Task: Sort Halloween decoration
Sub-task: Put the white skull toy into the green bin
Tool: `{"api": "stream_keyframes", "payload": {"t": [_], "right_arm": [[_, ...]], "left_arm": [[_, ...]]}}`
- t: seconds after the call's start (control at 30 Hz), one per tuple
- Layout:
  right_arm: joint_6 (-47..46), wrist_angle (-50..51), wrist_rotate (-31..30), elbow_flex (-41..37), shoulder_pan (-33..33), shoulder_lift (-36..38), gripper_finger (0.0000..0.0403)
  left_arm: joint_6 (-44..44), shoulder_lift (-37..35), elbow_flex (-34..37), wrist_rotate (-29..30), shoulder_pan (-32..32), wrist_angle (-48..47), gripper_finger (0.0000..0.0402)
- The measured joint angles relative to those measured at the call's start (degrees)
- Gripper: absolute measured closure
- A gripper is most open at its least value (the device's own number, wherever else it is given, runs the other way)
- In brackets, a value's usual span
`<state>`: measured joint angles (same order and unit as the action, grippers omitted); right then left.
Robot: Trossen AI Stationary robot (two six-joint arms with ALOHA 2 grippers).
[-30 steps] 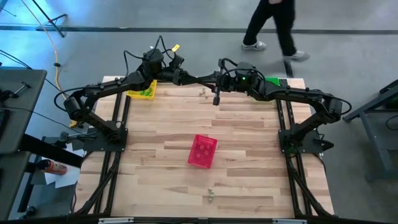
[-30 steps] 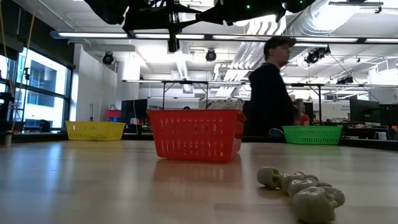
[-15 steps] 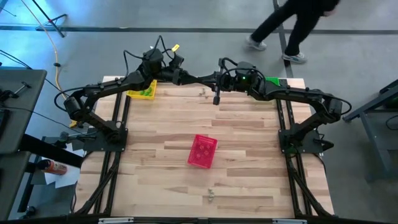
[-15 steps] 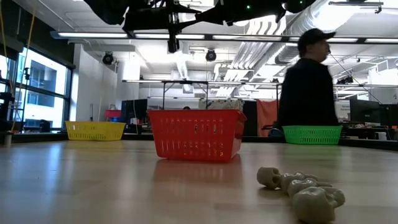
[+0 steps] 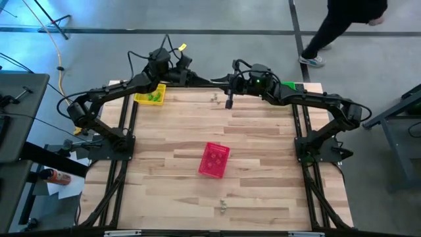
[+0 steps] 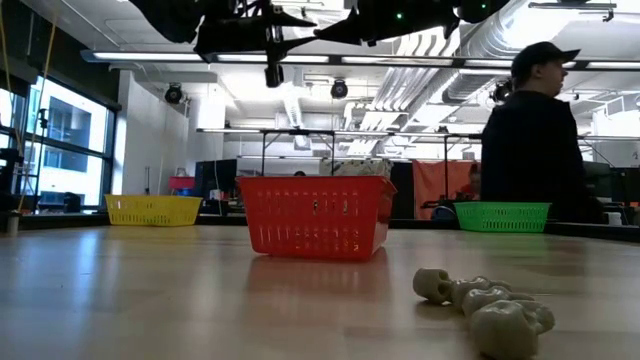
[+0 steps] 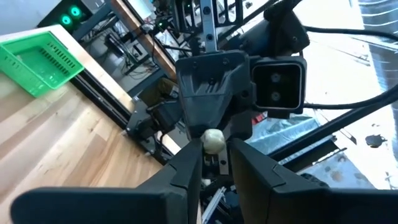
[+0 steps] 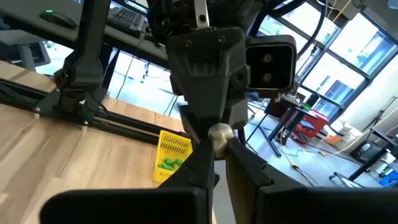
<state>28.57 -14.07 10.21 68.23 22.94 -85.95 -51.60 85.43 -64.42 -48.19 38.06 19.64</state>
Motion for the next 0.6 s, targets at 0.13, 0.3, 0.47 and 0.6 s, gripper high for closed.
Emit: {"api": "stream_keyframes", "payload": {"t": [0.13,0.3,0.47,0.6], "right_arm": [[0.01,-0.24,-0.20,0.00,0.69,0.00,0.0382],[0.01,-0.35,-0.32,0.00,1.52,0.00,0.0382],[0.21,-0.35,-0.23,0.00,2.74,0.06,0.0382],[0.47,0.04,-0.28,-0.03,4.49,0.72,0.0382]], "left_arm": [[1.17,-0.02,0.00,-0.27,0.46,-0.81,0.0330],[1.19,-0.02,0.00,-0.39,1.83,-0.83,0.0330],[1.61,-0.02,0.00,-1.76,3.41,-0.90,0.0330],[5.79,-0.04,-0.02,-2.19,4.94,-3.12,0.0330]]}}
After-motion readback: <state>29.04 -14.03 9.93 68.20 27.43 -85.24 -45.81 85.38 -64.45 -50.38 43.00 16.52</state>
